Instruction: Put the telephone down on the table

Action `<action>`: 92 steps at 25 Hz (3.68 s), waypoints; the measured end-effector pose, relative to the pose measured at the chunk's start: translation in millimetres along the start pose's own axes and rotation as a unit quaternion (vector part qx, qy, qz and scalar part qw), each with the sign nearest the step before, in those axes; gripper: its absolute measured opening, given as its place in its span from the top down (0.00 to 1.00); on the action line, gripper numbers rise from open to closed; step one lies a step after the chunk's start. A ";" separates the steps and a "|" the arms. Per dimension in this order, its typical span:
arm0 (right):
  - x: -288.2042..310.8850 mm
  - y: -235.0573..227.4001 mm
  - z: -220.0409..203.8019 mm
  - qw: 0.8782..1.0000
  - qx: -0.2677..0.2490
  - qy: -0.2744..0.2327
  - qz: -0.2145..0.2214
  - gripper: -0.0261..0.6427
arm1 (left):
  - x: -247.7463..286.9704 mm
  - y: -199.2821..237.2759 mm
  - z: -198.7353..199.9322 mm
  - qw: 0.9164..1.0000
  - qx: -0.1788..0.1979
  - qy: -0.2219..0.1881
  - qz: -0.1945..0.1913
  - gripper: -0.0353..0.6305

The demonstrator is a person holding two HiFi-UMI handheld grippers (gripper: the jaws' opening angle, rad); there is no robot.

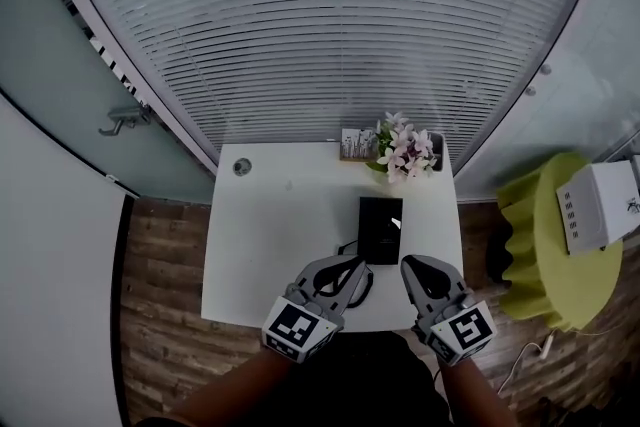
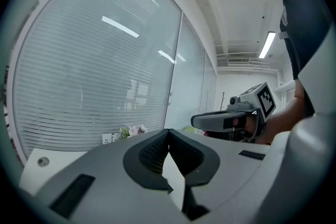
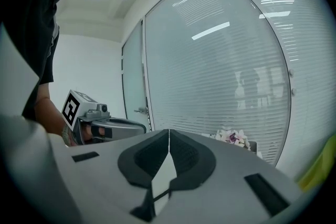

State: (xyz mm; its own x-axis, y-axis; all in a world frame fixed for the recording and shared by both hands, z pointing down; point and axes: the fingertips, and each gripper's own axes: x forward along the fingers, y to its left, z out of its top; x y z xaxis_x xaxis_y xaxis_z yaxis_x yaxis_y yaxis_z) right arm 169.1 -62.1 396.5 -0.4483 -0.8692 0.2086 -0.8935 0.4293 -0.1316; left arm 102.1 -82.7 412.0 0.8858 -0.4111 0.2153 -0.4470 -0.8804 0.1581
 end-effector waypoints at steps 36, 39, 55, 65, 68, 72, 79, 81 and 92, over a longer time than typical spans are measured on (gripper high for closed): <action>90.8 -68.3 -98.6 0.995 0.022 0.093 0.039 0.93 | 110.7 94.9 -161.2 0.975 -0.177 0.135 -0.021 0.84; 95.9 -72.1 -106.0 0.994 0.026 0.099 0.039 0.93 | 115.6 99.8 -176.1 0.971 -0.184 0.151 -0.022 0.83; 107.0 -81.8 -126.4 0.992 0.044 0.112 0.037 0.93 | 137.2 108.7 -229.2 0.950 -0.245 0.191 -0.035 0.79; 103.3 -93.8 -138.8 0.991 0.056 0.121 0.031 0.93 | 144.6 110.7 -234.5 0.932 -0.305 0.183 -0.072 0.77; 104.1 -95.7 -138.2 0.991 0.054 0.119 0.029 0.93 | 146.1 112.5 -225.8 0.929 -0.314 0.178 -0.084 0.77; 103.7 -98.8 -141.7 0.990 0.056 0.123 0.028 0.93 | 150.0 110.1 -229.7 0.925 -0.319 0.183 -0.098 0.77; 105.9 -103.3 -142.2 0.990 0.060 0.123 0.024 0.93 | 153.9 111.4 -223.9 0.920 -0.326 0.187 -0.109 0.80; 105.0 -104.5 -143.9 0.990 0.059 0.126 0.022 0.93 | 153.0 110.2 -222.1 0.918 -0.331 0.188 -0.111 0.81; 101.1 -108.8 -139.1 0.990 0.055 0.125 0.016 0.93 | 140.5 103.6 -203.1 0.915 -0.346 0.170 -0.117 0.82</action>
State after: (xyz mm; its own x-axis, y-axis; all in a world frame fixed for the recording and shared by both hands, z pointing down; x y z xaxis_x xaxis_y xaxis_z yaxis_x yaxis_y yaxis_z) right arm 217.5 -162.5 566.7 -0.4802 -0.7619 0.4347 -0.8771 0.4135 -0.2443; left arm 155.0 -183.7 654.4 0.9299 -0.0291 0.3667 -0.3263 -0.5255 0.7858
